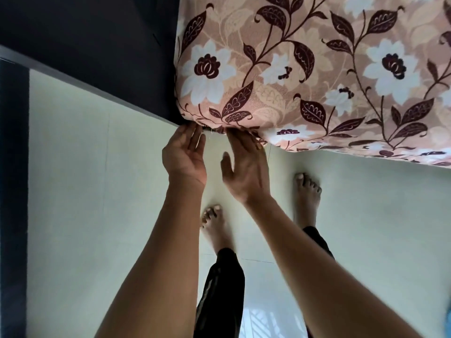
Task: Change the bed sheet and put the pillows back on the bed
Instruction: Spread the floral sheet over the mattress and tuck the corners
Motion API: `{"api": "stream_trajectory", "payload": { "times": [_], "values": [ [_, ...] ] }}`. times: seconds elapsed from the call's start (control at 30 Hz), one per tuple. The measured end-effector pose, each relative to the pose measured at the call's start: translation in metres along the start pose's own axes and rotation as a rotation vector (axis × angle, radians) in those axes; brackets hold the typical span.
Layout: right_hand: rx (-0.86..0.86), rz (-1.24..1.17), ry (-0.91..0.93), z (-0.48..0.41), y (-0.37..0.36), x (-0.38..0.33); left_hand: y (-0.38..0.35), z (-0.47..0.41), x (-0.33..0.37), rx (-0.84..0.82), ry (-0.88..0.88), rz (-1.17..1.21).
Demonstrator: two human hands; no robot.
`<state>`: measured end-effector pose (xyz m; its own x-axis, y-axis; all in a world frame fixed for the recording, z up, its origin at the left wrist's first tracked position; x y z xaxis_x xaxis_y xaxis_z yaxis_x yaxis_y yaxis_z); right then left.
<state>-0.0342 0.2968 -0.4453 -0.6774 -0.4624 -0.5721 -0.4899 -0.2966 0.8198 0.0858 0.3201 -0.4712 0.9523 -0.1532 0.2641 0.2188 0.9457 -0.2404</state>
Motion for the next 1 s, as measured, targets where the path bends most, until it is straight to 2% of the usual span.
{"api": "stream_trajectory", "payload": {
  "times": [0.07,0.13,0.2,0.23,0.3,0.37,0.47,0.57,0.63,0.73,0.8,0.9,0.93,1.0],
  "values": [
    [-0.141,0.122,0.044,-0.003,-0.020,0.021,0.005,0.005,-0.001,0.136,-0.198,-0.342],
    [-0.269,0.187,0.044,-0.003,-0.034,0.036,0.012,0.009,-0.005,0.167,-0.604,-0.908],
    [-0.299,0.217,0.063,-0.005,-0.039,0.036,0.021,0.007,-0.015,-0.023,-1.007,-1.391],
    [-0.284,0.220,0.078,-0.005,-0.042,0.034,0.022,0.003,-0.016,-0.114,-1.120,-1.549],
    [-0.210,0.222,0.043,-0.009,-0.046,0.032,0.018,-0.006,-0.014,-0.186,-1.253,-1.781],
    [-0.144,0.153,0.018,-0.011,-0.043,0.030,0.014,-0.013,-0.009,-0.166,-1.317,-1.965],
    [-0.109,0.050,0.061,0.013,-0.026,0.027,0.014,-0.019,-0.015,0.001,-1.210,-2.305],
    [-0.138,0.116,0.008,0.050,-0.002,0.049,0.009,-0.018,-0.028,0.103,-1.111,-2.348],
    [-0.208,0.251,-0.069,0.044,0.009,0.069,0.001,-0.011,-0.028,0.119,-1.139,-2.244],
    [-0.260,0.317,-0.159,0.016,0.006,0.081,-0.005,0.003,-0.024,0.096,-1.175,-2.103],
    [-0.270,0.299,-0.150,0.018,-0.004,0.079,-0.007,0.015,-0.029,-0.025,-1.243,-2.059],
    [-0.275,0.288,-0.085,0.036,-0.005,0.080,-0.013,0.022,-0.054,-0.339,-1.348,-2.104],
    [-0.216,0.243,-0.070,0.042,0.000,0.082,-0.016,0.021,-0.063,-0.376,-1.320,-2.127],
    [-0.103,0.130,-0.040,0.063,0.013,0.075,-0.018,0.015,-0.077,-0.325,-1.257,-2.148]
  ]
}}
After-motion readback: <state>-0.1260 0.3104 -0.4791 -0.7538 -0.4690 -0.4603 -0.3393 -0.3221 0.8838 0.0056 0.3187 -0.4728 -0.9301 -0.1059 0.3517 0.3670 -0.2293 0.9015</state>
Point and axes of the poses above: each hand's wrist, its own z-axis away from the middle knuckle, its own y-axis out of the back of the hand, x = y × z, the point moved 2 cm from there along -z, towards the middle knuckle, and after that the axes turned 14 degrees about y, right-handed, at the moved point
